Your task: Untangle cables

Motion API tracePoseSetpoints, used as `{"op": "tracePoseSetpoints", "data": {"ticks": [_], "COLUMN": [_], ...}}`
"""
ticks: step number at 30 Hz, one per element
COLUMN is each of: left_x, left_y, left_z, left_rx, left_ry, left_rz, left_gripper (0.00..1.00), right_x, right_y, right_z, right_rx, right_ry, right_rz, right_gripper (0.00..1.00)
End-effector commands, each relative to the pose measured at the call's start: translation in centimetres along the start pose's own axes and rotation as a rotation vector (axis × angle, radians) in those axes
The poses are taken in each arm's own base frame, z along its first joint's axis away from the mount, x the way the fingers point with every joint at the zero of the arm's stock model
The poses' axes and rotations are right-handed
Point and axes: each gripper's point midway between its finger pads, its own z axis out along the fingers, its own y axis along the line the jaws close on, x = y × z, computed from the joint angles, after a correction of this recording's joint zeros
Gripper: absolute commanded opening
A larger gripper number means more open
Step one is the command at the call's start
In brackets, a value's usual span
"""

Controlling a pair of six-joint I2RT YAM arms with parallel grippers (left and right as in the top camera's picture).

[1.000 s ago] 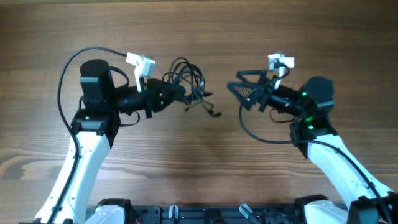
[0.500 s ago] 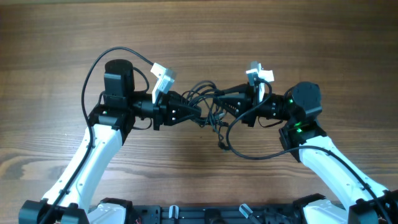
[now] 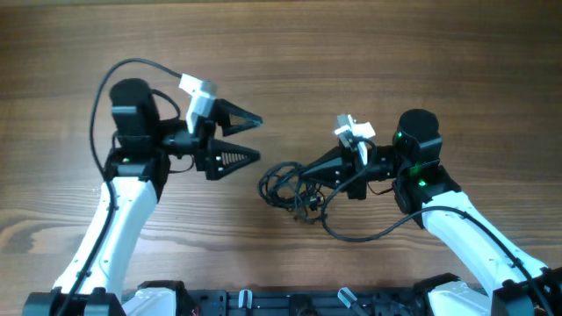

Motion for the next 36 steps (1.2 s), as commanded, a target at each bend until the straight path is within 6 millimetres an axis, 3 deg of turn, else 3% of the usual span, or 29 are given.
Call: {"op": "tracePoseSetpoints", "data": {"ticks": [1,6,8,10,11,13,14,15,16,17,18,19,20,21,27,36], "left_x": [0.4,0.9,2.0,3.1,3.7,4.3,4.7,5.1,5.1,4.8,4.4,3.7,2.9,2.6,4.3,4.2], "left_y": [-1.8,-1.7,4.0,5.6,5.2,4.9,5.0,5.4,5.7,6.0,6.0,5.8,5.1,4.6,4.0,2.8], "left_z": [1.7,3.1,3.3,3.5,4.2,4.7,4.7,4.4,4.0,3.4,2.7,1.8,0.8,0.4,0.1,0.6], "left_rx": [0.073,0.071,-0.265,-0.374,-0.354,-0.34,-0.352,-0.377,-0.396,-0.408,-0.416,-0.411,-0.383,-0.356,-0.333,-0.256], "left_ry": [0.04,0.059,0.034,0.053,0.083,0.115,0.127,0.134,0.131,0.117,0.099,0.072,0.042,0.029,0.08,0.083], "left_rz": [0.011,-0.003,-0.146,-0.187,-0.148,-0.107,-0.113,-0.133,-0.144,-0.145,-0.142,-0.137,-0.134,-0.137,-0.107,-0.048], "left_gripper": [0.97,0.78,1.0,0.98,0.77,0.46,0.35,0.37,0.56,0.68,0.72,0.7,0.59,0.55,0.68,0.67], "right_x": [0.1,0.2,0.2,0.2,0.2,0.1,0.1,0.1,0.1,0.2,0.1,0.1,0.0,-0.1,0.3,1.4], "right_y": [1.3,1.6,1.6,1.5,1.5,1.2,1.0,0.8,0.8,0.8,0.7,0.6,0.0,-0.6,-2.8,-3.6], "right_z": [0.1,0.0,0.0,0.0,0.0,0.1,0.1,0.1,0.1,0.1,0.1,0.1,0.1,0.1,0.1,0.2], "right_rx": [-0.081,-0.099,-0.099,-0.094,-0.091,-0.076,-0.064,-0.056,-0.053,-0.053,-0.05,-0.044,-0.006,0.025,0.117,0.112], "right_ry": [0.016,0.02,0.02,0.019,0.019,0.016,0.014,0.013,0.013,0.013,0.013,0.011,0.005,-0.001,-0.009,0.003], "right_rz": [-0.067,-0.065,-0.064,-0.063,-0.063,-0.06,-0.057,-0.054,-0.05,-0.05,-0.049,-0.05,-0.047,-0.047,0.0,0.1], "right_gripper": [0.04,0.04,0.04,0.04,0.04,0.04,0.04,0.04,0.04,0.04,0.04,0.04,0.04,0.04,0.04,0.04]}}
